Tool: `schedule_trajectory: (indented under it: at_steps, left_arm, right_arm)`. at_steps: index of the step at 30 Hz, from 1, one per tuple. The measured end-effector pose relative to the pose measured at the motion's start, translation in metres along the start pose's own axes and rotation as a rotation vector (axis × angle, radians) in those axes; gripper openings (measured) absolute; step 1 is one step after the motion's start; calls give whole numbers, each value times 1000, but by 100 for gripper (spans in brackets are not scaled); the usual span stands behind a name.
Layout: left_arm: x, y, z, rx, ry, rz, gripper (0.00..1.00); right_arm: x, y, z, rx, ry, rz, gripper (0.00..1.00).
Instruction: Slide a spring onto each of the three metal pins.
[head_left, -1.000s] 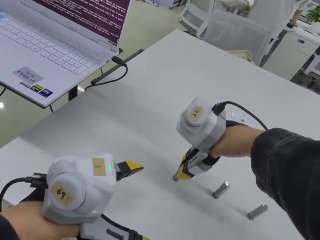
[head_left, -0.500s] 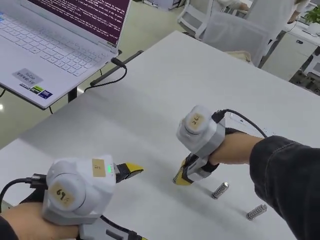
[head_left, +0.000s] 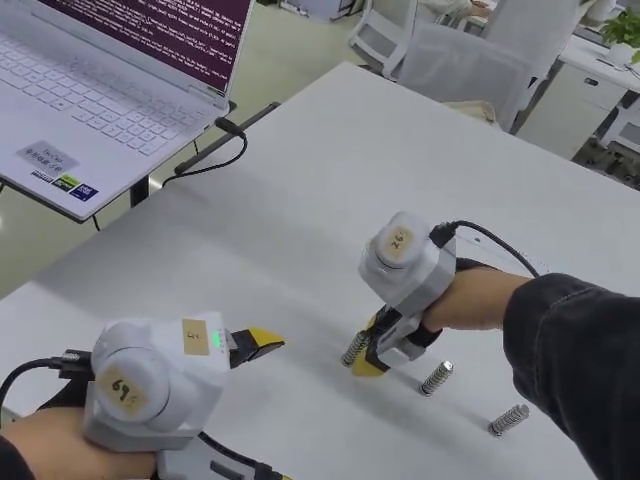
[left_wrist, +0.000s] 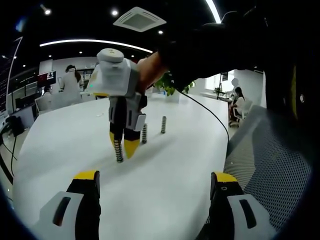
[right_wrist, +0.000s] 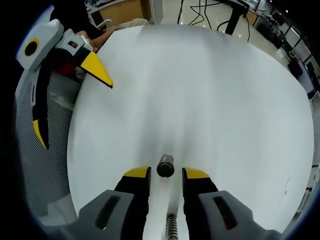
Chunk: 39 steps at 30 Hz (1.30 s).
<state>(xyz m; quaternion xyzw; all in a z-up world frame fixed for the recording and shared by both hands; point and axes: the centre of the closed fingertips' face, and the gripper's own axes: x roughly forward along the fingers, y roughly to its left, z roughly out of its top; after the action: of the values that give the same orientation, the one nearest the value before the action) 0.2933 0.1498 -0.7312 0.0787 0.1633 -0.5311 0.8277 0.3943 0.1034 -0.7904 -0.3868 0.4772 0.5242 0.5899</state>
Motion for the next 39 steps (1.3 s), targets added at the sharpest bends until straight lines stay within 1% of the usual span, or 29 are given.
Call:
schedule_trajectory:
  at_steps: [5,8,17,22,26,30,35,37,39]
  left_arm:
    - [0,0,0,2,4,-3,89]
    - [1,-1,1,3,6,-7,89]
    - [3,0,3,11,14,-12,88]
    - [4,0,3,11,22,-17,88]
    - [4,-1,3,13,27,-21,88]
    - [6,0,4,16,31,-22,88]
    - [7,0,5,16,34,-23,88]
    - [8,0,5,16,37,-25,88]
    - [9,0,5,14,40,-26,88]
  right_arm:
    - [-3,0,-5,16,-8,-5,26]
    - [-6,-2,-9,31,-19,-14,28]
    - [-16,-4,-27,79,-40,-26,34]
    - [-20,-6,-36,107,-60,-34,38]
    - [-24,-8,-41,138,-87,-46,43]
    - [-29,-9,-49,161,-106,-58,45]
    - [-35,-12,-58,204,-144,-72,47]
    - [-38,-13,-67,223,-153,-84,48]
    - [-40,-13,-73,247,-163,-83,49]
